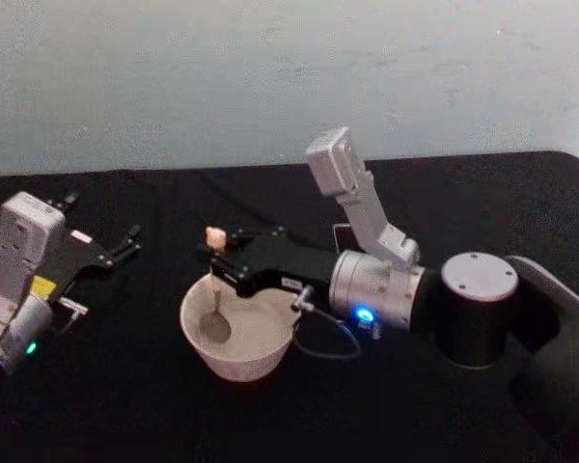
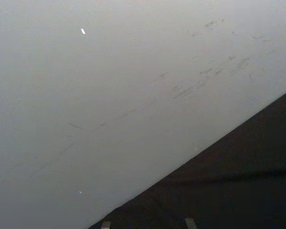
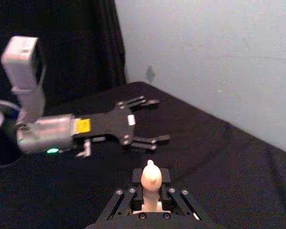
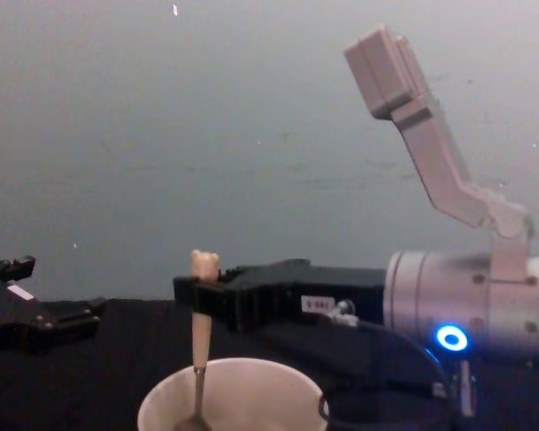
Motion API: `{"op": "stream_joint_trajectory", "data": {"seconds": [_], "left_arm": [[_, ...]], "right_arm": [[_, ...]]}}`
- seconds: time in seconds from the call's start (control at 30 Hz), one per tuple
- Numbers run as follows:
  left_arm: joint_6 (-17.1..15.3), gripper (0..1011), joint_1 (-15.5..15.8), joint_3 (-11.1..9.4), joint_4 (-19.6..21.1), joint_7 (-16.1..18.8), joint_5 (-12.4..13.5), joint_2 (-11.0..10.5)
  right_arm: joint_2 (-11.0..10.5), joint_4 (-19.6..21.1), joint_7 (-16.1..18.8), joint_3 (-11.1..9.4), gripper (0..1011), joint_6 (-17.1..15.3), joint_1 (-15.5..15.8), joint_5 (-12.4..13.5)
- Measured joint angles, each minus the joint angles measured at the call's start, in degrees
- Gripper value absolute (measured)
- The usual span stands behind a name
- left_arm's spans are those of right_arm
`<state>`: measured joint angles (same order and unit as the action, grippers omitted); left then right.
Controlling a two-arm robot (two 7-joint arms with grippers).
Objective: Pick up the stirring spoon with one hand, stir inside the cup, then place it back in its original position.
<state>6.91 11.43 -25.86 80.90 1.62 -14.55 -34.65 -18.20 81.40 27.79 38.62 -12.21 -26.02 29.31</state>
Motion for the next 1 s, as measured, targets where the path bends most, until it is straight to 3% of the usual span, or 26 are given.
{"op": "stream_joint_trajectory", "data": {"seconds": [0.4, 0.43, 0.5, 0.63, 0.8, 1.0], "left_arm": [[0.0, 1001, 0.0, 0.0, 0.0, 0.0, 0.0, 0.0], [0.0, 1001, 0.0, 0.0, 0.0, 0.0, 0.0, 0.0], [0.0, 1001, 0.0, 0.0, 0.0, 0.0, 0.0, 0.0], [0.0, 1001, 0.0, 0.0, 0.0, 0.0, 0.0, 0.0], [0.0, 1001, 0.0, 0.0, 0.0, 0.0, 0.0, 0.0], [0.0, 1001, 0.0, 0.0, 0.0, 0.0, 0.0, 0.0]], "right_arm": [[1.66, -3.72, -1.65, -2.79, 212, 0.43, -1.45, -1.22], [-0.02, -2.8, -0.88, -4.09, 212, 0.63, -0.42, -1.39], [-0.29, -2.44, -0.69, -4.21, 212, 0.63, -0.2, -1.33], [-3.85, 1.6, 1.27, -5.72, 212, -0.17, 2.69, 0.77], [-6.11, 4.79, 2.71, -5.99, 212, -0.76, 4.61, 2.75], [-7.33, 6.44, 3.34, -5.12, 212, -1.02, 5.52, 3.58]]}}
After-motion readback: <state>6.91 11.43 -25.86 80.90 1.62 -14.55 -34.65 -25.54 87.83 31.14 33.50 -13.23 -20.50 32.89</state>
